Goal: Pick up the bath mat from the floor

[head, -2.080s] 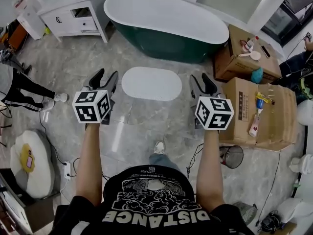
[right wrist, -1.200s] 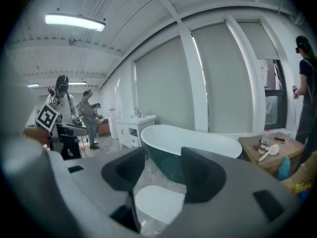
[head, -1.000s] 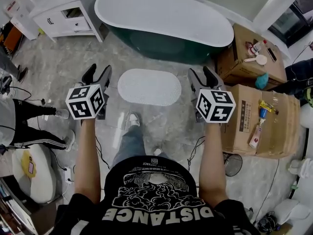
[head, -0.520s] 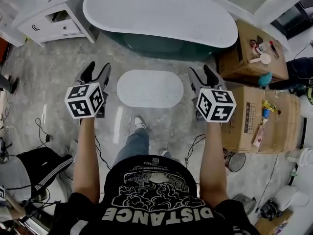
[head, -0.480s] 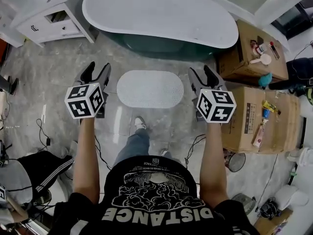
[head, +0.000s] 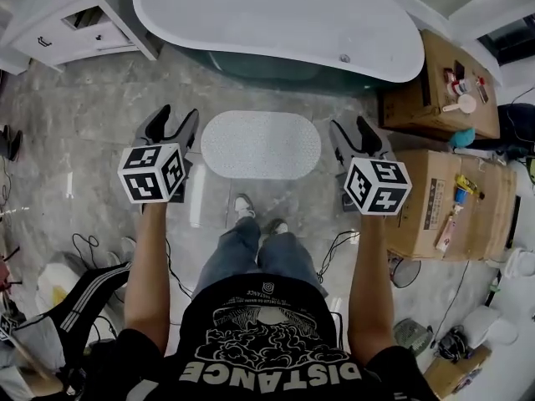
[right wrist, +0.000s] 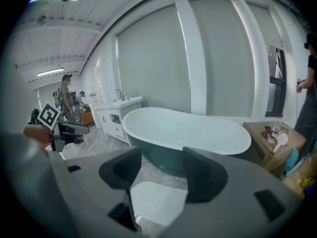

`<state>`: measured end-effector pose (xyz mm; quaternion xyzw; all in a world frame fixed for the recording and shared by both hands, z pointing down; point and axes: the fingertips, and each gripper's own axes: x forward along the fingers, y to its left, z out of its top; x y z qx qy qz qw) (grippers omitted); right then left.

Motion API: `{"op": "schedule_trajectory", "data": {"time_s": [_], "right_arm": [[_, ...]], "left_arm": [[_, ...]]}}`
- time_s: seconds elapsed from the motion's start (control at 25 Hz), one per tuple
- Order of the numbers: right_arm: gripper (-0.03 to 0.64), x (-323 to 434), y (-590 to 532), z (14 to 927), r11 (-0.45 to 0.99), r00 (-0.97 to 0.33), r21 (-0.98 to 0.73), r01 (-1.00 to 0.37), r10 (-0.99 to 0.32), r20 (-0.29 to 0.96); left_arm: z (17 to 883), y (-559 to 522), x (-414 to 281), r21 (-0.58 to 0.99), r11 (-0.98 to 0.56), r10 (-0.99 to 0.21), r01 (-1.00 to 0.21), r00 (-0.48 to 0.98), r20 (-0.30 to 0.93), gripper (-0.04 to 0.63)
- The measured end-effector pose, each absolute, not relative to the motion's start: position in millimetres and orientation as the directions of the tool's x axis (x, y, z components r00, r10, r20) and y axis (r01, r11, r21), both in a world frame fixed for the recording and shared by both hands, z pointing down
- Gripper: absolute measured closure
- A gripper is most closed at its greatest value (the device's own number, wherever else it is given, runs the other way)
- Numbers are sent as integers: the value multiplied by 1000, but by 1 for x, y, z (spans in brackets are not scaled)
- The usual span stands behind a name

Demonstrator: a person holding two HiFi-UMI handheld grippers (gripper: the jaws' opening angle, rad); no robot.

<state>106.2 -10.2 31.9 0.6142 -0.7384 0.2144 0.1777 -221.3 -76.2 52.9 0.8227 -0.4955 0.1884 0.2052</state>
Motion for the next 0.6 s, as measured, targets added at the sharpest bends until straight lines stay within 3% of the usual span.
{"op": "schedule_trajectory", "data": {"time_s": [0.6], "right_arm": [[342,145,-51,162,161,-214,-142,-977,-739,639]], "left_arm": [[182,-107,-216,178,-371,-664,-911,395,635,319]]}}
